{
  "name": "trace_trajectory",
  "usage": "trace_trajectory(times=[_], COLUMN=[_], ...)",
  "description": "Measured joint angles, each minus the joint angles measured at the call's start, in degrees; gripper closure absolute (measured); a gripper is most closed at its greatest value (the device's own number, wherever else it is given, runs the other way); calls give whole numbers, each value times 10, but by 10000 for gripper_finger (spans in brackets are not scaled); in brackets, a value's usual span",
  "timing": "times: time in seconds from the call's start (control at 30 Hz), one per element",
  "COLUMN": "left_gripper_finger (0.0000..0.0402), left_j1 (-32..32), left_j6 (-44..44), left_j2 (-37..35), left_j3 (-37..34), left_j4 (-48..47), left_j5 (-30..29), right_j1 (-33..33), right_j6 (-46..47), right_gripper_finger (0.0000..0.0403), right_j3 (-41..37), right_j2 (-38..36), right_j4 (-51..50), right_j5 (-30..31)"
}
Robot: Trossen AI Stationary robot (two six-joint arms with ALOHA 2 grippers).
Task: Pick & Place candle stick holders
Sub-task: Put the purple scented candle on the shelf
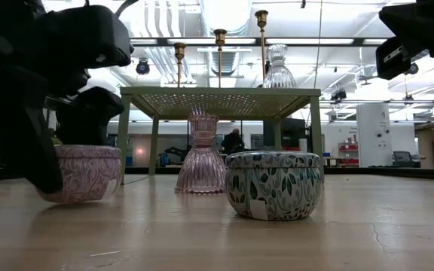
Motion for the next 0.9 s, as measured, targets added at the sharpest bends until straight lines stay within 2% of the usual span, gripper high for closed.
trace_trajectory(times=[0.27,0.4,0.5,0.63,0.9], left_gripper_finger=[90,90,90,90,90], left_j1=[2,13,30,74,202], left_j6=[28,48,68,99,128], left_j2=[-19,-46,-65,-80,-97], left_j3=[17,57,95,141,206], left_j4=[-14,-85,-144,-183,-205], left_j5=[11,13,-12,-34,-30], right_j1=[0,0,0,0,0], right_j6=[0,-1,0,0,-1], right_gripper_finger=[394,394,394,394,394], right_j3=[0,0,0,0,0], right_j2=[0,0,0,0,0], right_j4=[0,0,0,0,0], right_j5=[0,0,0,0,0])
